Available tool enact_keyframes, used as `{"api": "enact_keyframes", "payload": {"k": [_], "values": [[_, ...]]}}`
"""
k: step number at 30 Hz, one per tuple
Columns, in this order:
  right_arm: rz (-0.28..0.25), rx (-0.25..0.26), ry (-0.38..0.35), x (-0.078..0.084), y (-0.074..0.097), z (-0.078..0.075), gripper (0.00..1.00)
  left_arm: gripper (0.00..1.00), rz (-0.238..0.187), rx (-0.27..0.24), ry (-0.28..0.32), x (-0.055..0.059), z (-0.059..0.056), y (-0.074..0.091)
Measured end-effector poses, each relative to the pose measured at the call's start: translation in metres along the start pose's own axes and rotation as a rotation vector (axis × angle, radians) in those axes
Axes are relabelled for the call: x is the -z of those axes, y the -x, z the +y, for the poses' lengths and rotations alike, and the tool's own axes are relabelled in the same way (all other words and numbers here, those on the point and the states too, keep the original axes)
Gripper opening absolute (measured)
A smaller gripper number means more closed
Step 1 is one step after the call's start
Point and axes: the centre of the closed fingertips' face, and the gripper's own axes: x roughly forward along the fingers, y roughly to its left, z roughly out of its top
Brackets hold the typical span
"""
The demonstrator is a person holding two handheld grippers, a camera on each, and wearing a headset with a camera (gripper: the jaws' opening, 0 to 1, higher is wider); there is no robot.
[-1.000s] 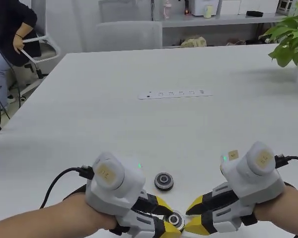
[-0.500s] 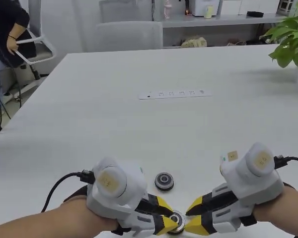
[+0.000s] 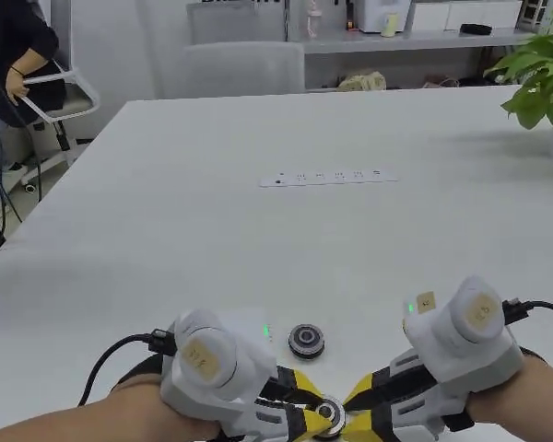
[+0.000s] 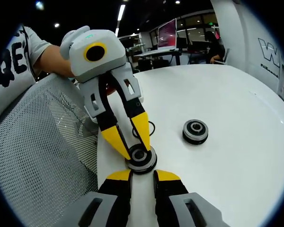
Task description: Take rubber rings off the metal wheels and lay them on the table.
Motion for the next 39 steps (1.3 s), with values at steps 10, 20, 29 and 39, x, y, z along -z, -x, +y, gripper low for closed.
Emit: {"api": "enact_keyframes", "payload": {"k": [10, 20, 29, 39], "values": [[0.004, 0.002, 0.052, -0.0006, -0.0003, 0.0007, 0.13, 0.08, 0.0, -0.01, 0.01, 0.0001, 0.0009, -0.0001], [0.003, 0.002, 0.066, -0.0003, 0.0011, -0.0004, 0.1, 0.08, -0.002, -0.016, 0.018, 0.0001, 0.0013, -0.0001], [-0.011, 0.0, 0.028, 0.0012, 0.0022, -0.0034, 0.01, 0.08, -0.003, -0.019, 0.021, 0.0001, 0.0013, -0.0002], [-0.044, -0.004, -0.117, 0.0031, 0.0062, -0.0088, 0.0, 0.08, 0.005, -0.032, 0.019, -0.0014, 0.0012, -0.0023]]}}
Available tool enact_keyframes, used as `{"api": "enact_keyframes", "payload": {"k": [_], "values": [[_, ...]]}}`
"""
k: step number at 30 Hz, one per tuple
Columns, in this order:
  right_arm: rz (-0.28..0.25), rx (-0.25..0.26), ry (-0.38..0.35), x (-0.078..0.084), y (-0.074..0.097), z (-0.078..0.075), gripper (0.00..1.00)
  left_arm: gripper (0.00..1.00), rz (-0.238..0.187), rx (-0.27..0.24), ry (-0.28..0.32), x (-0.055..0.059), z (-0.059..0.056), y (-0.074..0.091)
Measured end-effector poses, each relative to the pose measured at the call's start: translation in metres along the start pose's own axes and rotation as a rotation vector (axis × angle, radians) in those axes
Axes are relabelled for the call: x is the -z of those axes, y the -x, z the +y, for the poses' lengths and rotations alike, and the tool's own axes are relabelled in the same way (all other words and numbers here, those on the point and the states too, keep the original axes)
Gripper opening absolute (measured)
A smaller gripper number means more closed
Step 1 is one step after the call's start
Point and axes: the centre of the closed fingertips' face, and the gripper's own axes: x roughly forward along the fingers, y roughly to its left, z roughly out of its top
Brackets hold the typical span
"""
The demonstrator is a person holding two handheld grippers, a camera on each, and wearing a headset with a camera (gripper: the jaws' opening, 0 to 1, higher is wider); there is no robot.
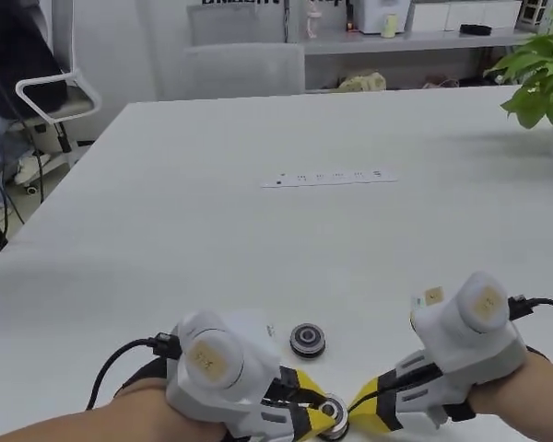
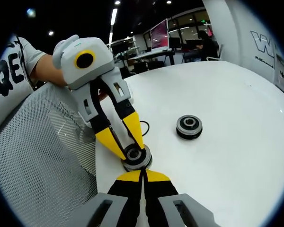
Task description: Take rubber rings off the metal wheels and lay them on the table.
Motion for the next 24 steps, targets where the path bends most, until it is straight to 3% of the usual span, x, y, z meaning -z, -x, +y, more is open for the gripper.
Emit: {"api": "enact_keyframes", "payload": {"k": [6, 11, 24], "values": [[-0.029, -0.004, -0.062, -0.001, 0.004, -0.002, 0.0, 0.08, 0.005, -0.008, 0.007, 0.0, 0.001, -0.001], [-0.086, -0.006, -0.116, -0.01, 0.008, -0.004, 0.0, 0.08, 0.003, -0.009, 0.011, 0.0, 0.001, -0.001], [-0.102, -0.02, -0.148, -0.015, 0.008, 0.001, 0.0, 0.07, 0.015, -0.016, 0.017, 0.0, 0.001, -0.001]]}}
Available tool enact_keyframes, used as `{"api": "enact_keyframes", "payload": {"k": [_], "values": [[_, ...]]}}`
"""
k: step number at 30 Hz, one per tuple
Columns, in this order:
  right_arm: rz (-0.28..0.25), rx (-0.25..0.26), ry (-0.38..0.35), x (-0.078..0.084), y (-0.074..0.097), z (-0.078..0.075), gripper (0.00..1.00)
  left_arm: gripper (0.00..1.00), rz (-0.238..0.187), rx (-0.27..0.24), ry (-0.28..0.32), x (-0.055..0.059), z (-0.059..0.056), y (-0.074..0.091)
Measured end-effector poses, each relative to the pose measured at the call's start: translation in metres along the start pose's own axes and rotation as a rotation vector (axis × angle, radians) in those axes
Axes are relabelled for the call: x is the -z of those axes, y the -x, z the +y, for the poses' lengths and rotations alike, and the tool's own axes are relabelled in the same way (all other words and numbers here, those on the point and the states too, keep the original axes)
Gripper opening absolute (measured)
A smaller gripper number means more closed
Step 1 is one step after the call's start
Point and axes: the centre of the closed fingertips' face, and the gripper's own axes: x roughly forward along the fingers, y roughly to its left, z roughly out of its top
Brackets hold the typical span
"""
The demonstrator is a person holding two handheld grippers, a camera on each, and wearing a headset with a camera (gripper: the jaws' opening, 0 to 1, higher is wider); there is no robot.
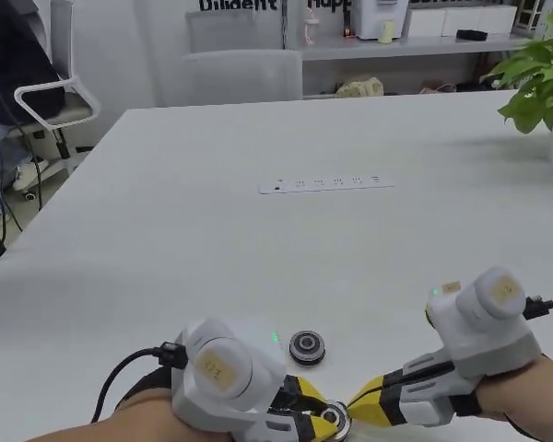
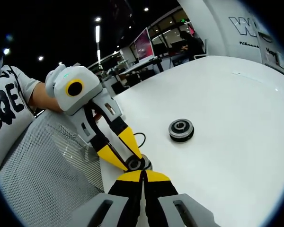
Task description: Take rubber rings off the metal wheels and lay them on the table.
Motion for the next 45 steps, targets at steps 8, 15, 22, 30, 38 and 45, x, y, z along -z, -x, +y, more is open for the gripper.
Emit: {"api": "enact_keyframes", "payload": {"k": [8, 15, 22, 30, 38, 45], "values": [[-0.006, -0.025, 0.011, -0.004, -0.003, 0.007, 0.0, 0.07, 0.007, -0.002, 0.002, 0.0, 0.0, 0.0], [-0.024, -0.076, 0.032, -0.012, -0.008, 0.023, 0.0, 0.07, 0.007, -0.003, 0.002, 0.0, 0.001, 0.0], [-0.002, -0.04, 0.048, -0.005, -0.005, 0.012, 0.0, 0.07, 0.001, -0.001, 0.003, -0.001, 0.001, 0.0], [-0.004, -0.01, 0.045, -0.004, -0.002, 0.005, 0.0, 0.08, -0.007, 0.006, 0.002, -0.001, 0.0, 0.0], [-0.01, -0.004, 0.044, -0.005, -0.002, 0.003, 0.0, 0.11, 0.0, 0.024, 0.002, -0.001, -0.001, 0.002], [-0.026, 0.0, 0.034, -0.008, 0.001, 0.002, 0.0, 0.17, -0.021, 0.033, 0.008, -0.008, -0.004, 0.01]]}}
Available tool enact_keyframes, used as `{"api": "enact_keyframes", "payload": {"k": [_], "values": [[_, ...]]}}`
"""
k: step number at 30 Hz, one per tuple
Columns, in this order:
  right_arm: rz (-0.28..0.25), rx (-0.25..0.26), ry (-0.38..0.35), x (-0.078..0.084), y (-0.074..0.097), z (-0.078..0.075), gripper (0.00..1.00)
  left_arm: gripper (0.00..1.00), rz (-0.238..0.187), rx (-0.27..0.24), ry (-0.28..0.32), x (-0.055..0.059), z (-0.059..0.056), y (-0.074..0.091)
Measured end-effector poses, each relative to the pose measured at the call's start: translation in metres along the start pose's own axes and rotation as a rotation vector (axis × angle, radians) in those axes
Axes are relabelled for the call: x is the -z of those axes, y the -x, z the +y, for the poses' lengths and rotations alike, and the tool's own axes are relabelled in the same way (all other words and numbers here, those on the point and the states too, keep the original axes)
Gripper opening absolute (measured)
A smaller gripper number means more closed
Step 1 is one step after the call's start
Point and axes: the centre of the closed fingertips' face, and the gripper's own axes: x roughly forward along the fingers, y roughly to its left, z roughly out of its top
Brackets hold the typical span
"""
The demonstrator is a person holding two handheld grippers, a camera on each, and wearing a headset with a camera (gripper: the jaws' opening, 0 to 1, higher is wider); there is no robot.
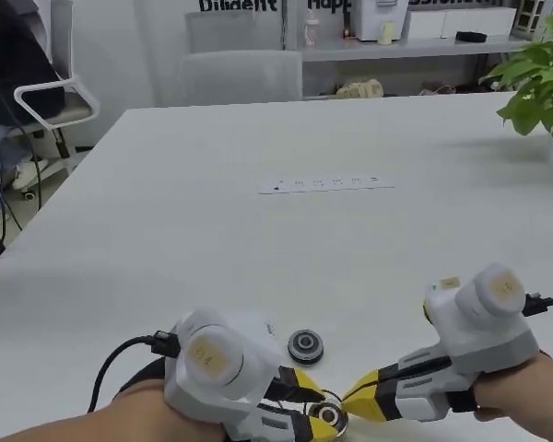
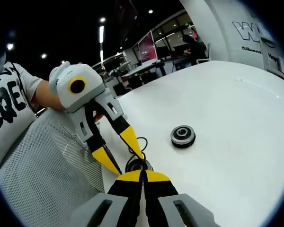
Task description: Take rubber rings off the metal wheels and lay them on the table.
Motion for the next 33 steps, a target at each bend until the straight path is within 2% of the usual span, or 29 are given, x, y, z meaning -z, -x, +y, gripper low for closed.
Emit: {"api": "enact_keyframes", "payload": {"k": [3, 14, 18, 33], "values": [[-0.006, -0.004, -0.006, -0.001, 0.001, 0.0, 0.0, 0.19, -0.005, 0.002, 0.001, -0.002, 0.0, 0.006], [-0.034, -0.016, -0.005, -0.009, 0.004, 0.004, 0.0, 0.32, -0.072, -0.008, 0.033, -0.015, -0.005, 0.029], [-0.039, -0.017, -0.001, -0.012, 0.005, 0.005, 0.0, 0.34, -0.085, -0.015, 0.041, -0.016, -0.007, 0.037], [-0.054, -0.043, 0.032, -0.032, 0.004, 0.017, 0.0, 0.43, -0.141, -0.09, 0.082, -0.017, 0.004, 0.075]]}}
